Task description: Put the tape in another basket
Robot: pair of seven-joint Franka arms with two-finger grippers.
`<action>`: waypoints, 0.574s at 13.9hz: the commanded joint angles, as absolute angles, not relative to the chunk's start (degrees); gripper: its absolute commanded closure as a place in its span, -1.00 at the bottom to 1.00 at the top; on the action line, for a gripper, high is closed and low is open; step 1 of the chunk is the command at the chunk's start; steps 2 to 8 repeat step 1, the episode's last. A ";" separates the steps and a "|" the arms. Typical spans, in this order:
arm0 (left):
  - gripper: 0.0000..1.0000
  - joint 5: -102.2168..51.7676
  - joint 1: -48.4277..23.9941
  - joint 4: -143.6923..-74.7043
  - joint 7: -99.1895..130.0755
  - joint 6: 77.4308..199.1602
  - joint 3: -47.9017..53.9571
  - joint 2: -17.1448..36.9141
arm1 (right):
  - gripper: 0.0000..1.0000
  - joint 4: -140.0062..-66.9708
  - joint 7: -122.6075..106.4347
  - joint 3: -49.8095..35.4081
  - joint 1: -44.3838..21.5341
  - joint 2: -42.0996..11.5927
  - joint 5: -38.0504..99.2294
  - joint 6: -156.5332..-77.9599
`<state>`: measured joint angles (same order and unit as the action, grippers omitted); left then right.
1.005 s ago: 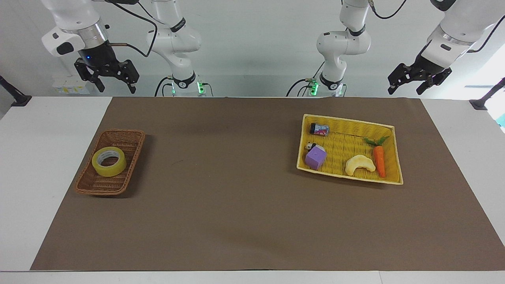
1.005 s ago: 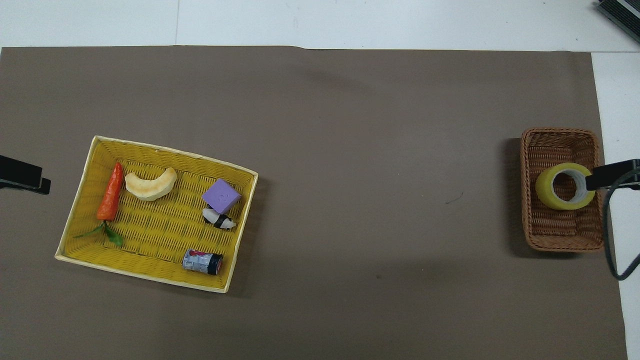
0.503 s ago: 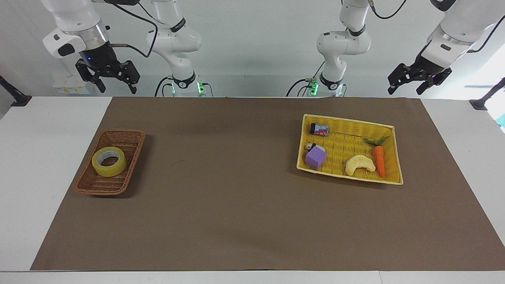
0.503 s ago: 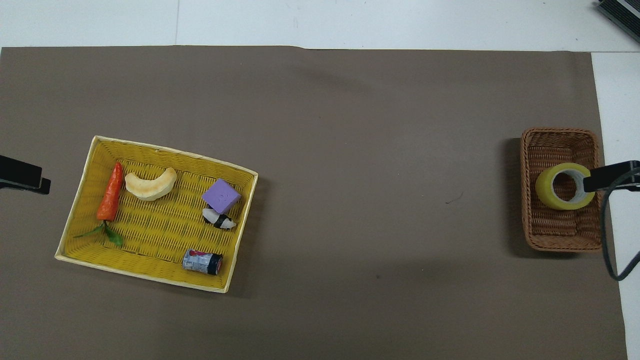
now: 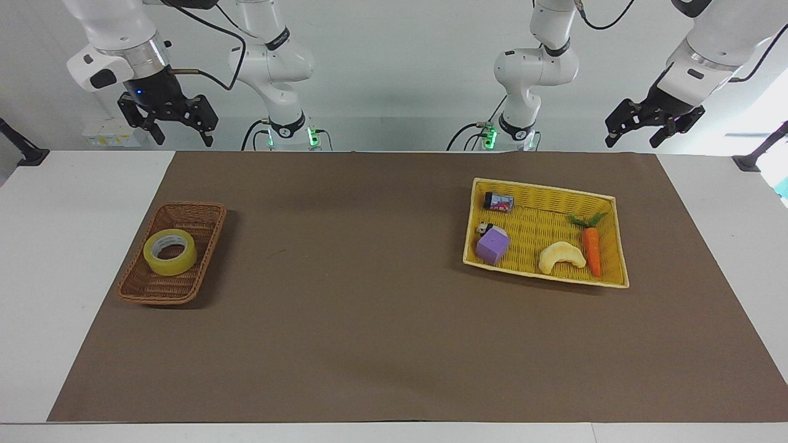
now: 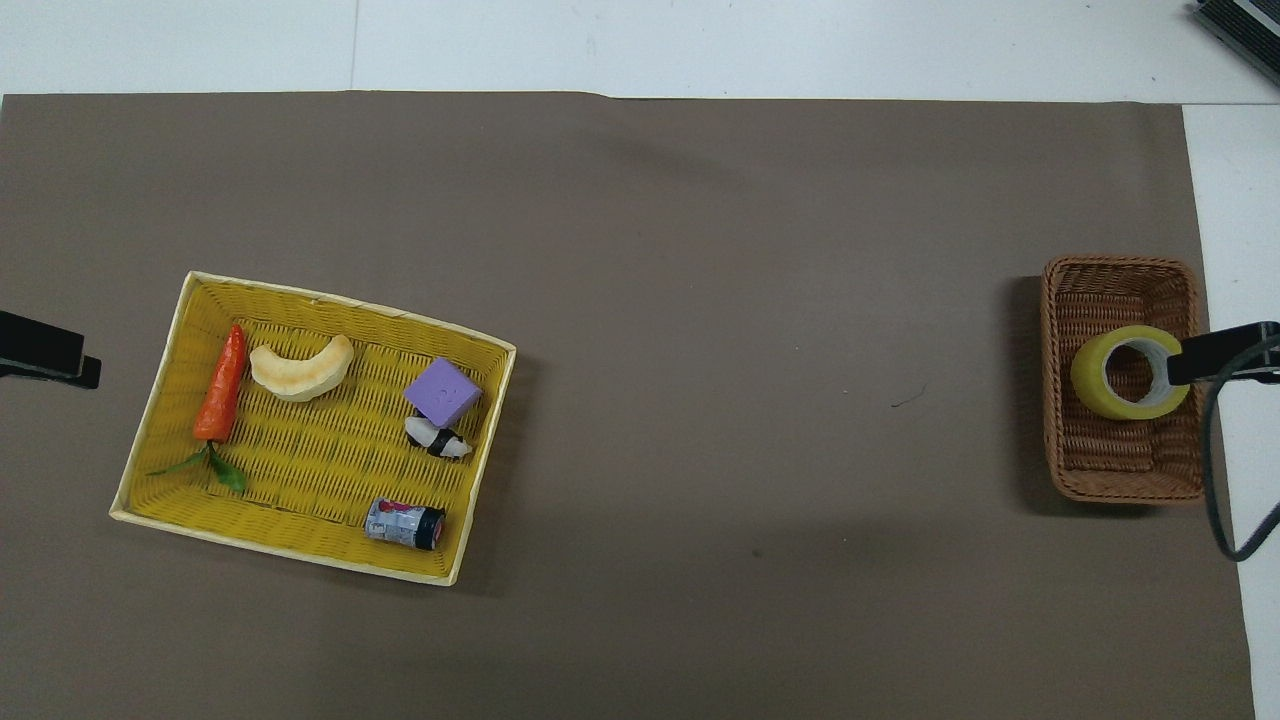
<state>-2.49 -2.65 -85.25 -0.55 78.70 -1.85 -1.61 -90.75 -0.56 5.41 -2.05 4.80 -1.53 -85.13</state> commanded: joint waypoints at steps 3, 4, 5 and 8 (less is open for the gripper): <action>-1.00 -1.85 -2.37 -85.69 -0.88 77.96 -1.76 -2.29 | -1.00 -91.85 -2.11 5.10 -1.32 5.80 -1.32 -84.81; -1.00 -1.85 -2.37 -85.69 -0.88 77.96 -1.76 -2.29 | -1.00 -91.85 -2.11 5.10 -1.32 5.80 -1.32 -84.81; -1.00 -1.85 -2.37 -85.69 -0.88 77.96 -1.76 -2.29 | -1.00 -91.85 -2.11 5.10 -1.32 5.80 -1.32 -84.81; -1.00 -1.85 -2.37 -85.69 -0.88 77.96 -1.76 -2.29 | -1.00 -91.85 -2.11 5.10 -1.32 5.80 -1.32 -84.81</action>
